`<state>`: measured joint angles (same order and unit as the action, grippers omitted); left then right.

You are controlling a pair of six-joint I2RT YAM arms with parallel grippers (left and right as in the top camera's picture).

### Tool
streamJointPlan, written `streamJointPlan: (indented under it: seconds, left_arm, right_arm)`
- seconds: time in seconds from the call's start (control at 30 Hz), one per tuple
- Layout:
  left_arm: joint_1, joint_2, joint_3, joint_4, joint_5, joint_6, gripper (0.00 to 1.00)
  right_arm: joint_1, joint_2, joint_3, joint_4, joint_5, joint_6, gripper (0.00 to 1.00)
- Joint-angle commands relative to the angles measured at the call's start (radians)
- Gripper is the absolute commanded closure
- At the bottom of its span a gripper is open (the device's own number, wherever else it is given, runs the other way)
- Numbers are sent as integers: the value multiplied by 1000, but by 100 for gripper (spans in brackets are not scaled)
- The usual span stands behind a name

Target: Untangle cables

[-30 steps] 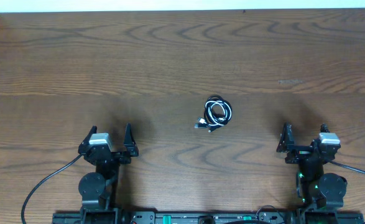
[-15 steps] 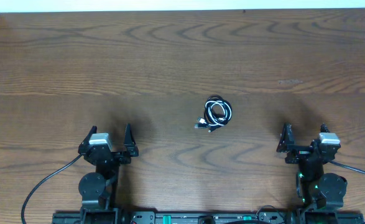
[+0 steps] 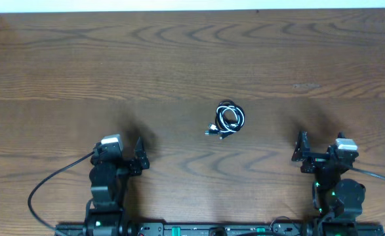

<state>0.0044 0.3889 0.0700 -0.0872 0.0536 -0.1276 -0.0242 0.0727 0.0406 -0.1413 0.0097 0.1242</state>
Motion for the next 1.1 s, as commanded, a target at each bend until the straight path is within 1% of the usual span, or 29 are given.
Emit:
streamJointPlan:
  seconds: [0.0, 0.03, 0.1, 0.13, 0.23, 0.4, 0.43, 0.5, 0.57, 0.6, 0.63, 0.7, 0.77, 0.87, 0.9, 1.0, 1.07]
  left_arm:
    - [-4, 160, 166, -15, 14, -29, 3]
    - [-4, 194, 199, -32, 14, -28, 3]
    - [-4, 298, 311, -111, 27, -28, 3]
    - [-4, 366, 385, -169, 51, -28, 3]
    - [-4, 475, 514, -301, 119, -29, 3]
    - [-4, 588, 669, -541, 180, -58, 3]
    - [-4, 614, 725, -673, 179, -58, 3]
    - [-4, 615, 764, -798, 173, -58, 3]
    - [-4, 606, 771, -835, 174, -58, 3]
    - [-4, 601, 771, -837, 175, -58, 3]
    - [-4, 599, 771, -833, 182, -58, 3]
    - [-4, 599, 771, -805, 190, -59, 3]
    - [-4, 599, 771, -704, 220, -63, 3]
    - [-5, 614, 771, -497, 320, -104, 3]
    - [-14, 634, 772, -420, 331, -146, 3]
    - [-60, 698, 786, -349, 325, -163, 4]
    - [-102, 758, 819, -350, 304, -163, 4]
  right_arm:
    - [-8, 103, 109, -68, 37, -6, 1]
    - [-8, 122, 123, -76, 37, -6, 1]
    - [-8, 216, 182, -108, 36, -6, 1]
    - [-8, 291, 226, -137, 36, -6, 1]
    - [-8, 432, 309, -201, 36, -6, 1]
    - [-8, 652, 446, -313, 36, -6, 1]
    - [-8, 732, 500, -369, 37, -34, 1]
    - [-8, 838, 574, -450, 41, -74, 1]
    - [-8, 899, 619, -489, 40, -74, 1]
    - [-8, 933, 645, -502, 22, -69, 1]
    - [-8, 964, 670, -500, -63, -69, 1]
    - [-8, 977, 675, -494, -153, -69, 1]
    - [-8, 983, 675, -463, -229, -69, 1]
    - [-8, 981, 675, -445, -286, -69, 1]
    - [-8, 981, 675, -444, -310, -69, 1]
    - [-8, 981, 675, -442, -316, -69, 1]
    - [-8, 981, 675, -443, -316, -64, 1]
